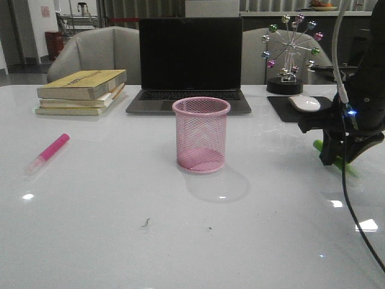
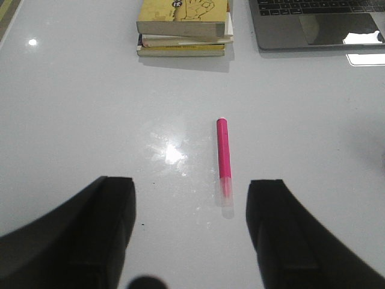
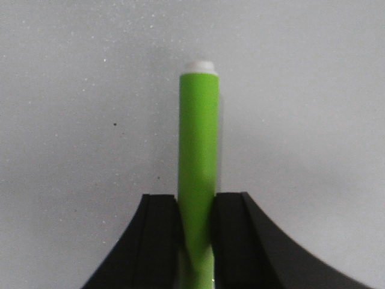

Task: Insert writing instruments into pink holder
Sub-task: 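Lift the green highlighter and carry it over the pink holder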

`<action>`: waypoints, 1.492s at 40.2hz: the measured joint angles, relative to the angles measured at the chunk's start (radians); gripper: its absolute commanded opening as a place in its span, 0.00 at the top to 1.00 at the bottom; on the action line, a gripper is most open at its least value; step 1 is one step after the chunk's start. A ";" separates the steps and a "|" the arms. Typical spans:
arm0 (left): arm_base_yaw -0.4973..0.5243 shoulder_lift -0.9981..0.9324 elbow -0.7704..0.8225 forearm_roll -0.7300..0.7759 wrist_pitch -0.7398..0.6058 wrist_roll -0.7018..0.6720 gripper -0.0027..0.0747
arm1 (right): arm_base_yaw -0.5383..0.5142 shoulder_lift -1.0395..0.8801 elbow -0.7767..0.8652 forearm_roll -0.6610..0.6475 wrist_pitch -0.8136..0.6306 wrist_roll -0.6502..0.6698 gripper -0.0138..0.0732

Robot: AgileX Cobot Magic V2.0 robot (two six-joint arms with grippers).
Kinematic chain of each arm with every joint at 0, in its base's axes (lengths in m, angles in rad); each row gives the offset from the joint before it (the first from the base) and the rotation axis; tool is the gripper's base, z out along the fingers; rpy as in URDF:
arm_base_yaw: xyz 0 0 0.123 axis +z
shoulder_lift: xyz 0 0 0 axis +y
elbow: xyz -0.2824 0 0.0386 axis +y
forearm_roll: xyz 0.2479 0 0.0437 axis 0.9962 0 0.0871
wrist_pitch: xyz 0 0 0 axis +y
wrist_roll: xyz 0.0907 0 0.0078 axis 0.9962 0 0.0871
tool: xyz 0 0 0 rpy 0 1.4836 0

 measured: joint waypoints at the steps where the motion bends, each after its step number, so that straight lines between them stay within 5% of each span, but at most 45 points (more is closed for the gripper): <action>1: 0.000 0.000 0.000 0.000 0.000 0.000 0.36 | 0.000 -0.005 0.000 0.000 -0.005 0.000 0.79; 20: 0.000 0.000 0.000 0.000 0.000 0.000 0.36 | 0.020 -0.284 0.030 0.010 -0.033 -0.002 0.79; 32: 0.000 0.000 0.000 0.000 0.000 0.000 0.36 | 0.181 -0.452 0.030 0.010 -0.269 -0.022 0.79; 45: 0.000 0.000 0.000 0.000 0.000 0.000 0.36 | 0.369 -0.390 0.032 0.008 -0.539 -0.035 0.79; 60: 0.000 0.000 0.000 0.000 0.000 0.000 0.36 | 0.420 -0.216 0.032 0.008 -0.748 -0.036 0.78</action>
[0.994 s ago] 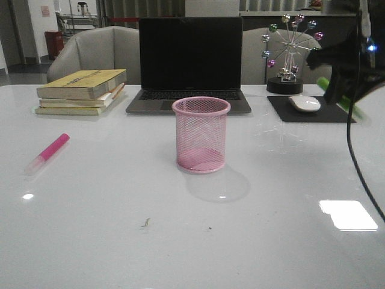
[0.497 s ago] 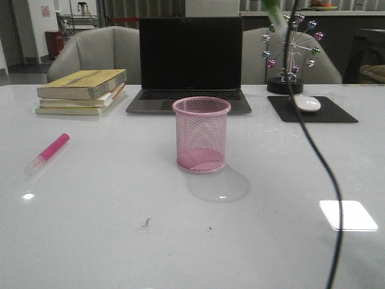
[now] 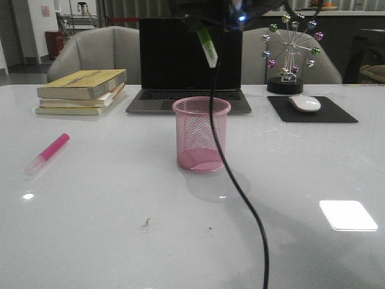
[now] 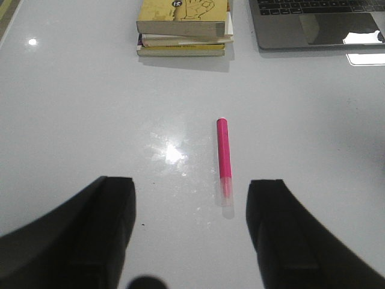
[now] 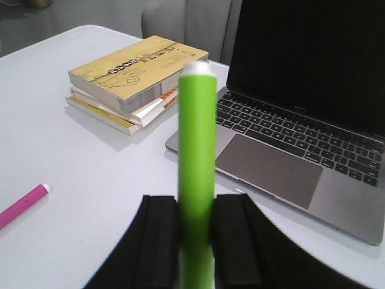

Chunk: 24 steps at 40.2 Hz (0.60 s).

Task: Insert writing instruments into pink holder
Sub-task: 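Lift the green highlighter and carry it over the pink holder, then lower the green highlighter into the holder, open the right gripper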

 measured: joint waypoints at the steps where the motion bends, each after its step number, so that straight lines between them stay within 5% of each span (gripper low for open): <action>1: 0.000 0.000 0.000 0.000 0.000 0.000 0.36 | 0.005 0.009 0.000 -0.001 -0.012 0.000 0.78; 24: 0.000 0.000 0.000 0.000 0.000 0.000 0.36 | 0.011 0.101 0.219 -0.001 -0.474 0.000 0.78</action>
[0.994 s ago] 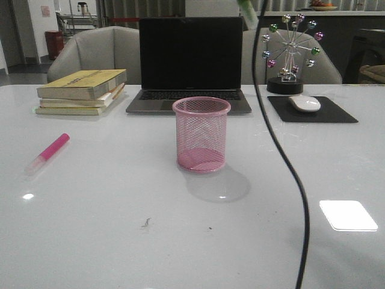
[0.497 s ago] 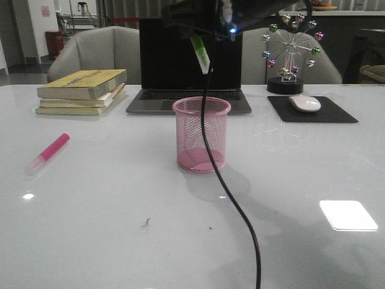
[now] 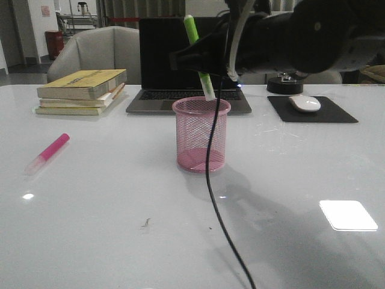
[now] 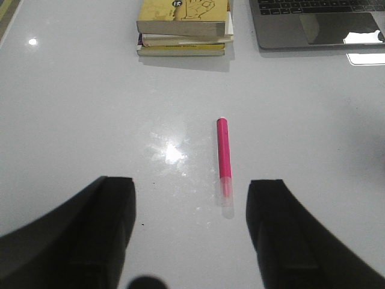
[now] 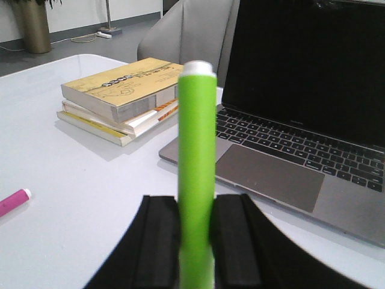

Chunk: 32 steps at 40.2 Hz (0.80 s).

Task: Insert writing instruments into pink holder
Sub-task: 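Lower the green highlighter into the holder, open the right gripper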

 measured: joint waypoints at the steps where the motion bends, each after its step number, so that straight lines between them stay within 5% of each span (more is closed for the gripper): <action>1: 0.000 0.000 0.000 0.000 0.000 0.000 0.36 | 0.000 0.004 0.011 -0.001 -0.011 0.000 0.78; 23: 0.000 0.000 0.000 0.000 0.000 0.000 0.36 | 0.000 0.075 0.032 -0.025 -0.078 0.000 0.77; 32: 0.000 0.000 0.000 0.000 0.000 0.000 0.36 | 0.000 0.075 0.032 -0.051 -0.089 0.000 0.51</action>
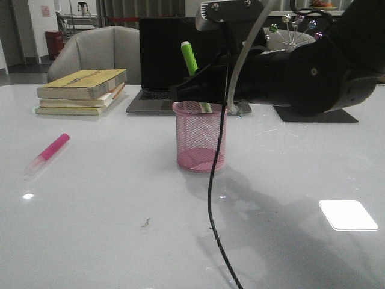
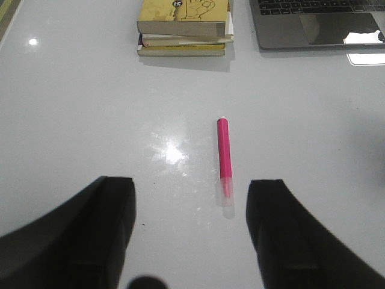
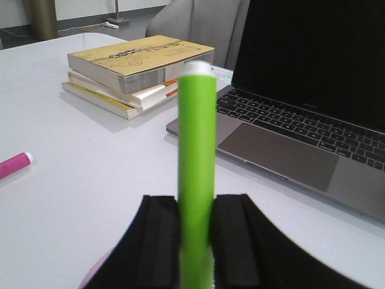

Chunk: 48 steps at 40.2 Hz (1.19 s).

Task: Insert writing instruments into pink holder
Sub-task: 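Lower the green highlighter into the holder, open the right gripper, then withdraw the right gripper away from the holder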

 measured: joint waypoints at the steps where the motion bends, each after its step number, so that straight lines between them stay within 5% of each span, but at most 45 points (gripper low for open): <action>1: 0.000 0.000 0.000 0.000 0.000 0.000 0.36 | 0.000 0.000 0.000 -0.002 0.000 0.000 0.48; 20: 0.000 0.000 0.000 0.000 0.000 0.000 0.36 | 0.000 -0.005 0.000 -0.014 0.004 -0.002 0.43; 27: 0.000 0.000 0.000 0.000 0.000 0.000 0.36 | 0.000 -0.097 0.000 0.002 0.139 -0.063 0.43; 39: 0.000 0.000 0.000 0.000 0.000 0.000 0.36 | -0.016 -0.355 0.002 0.237 0.423 -0.283 0.43; 48: 0.000 0.000 0.000 0.000 0.000 0.000 0.36 | -0.128 -0.565 0.002 0.443 0.570 -0.502 0.43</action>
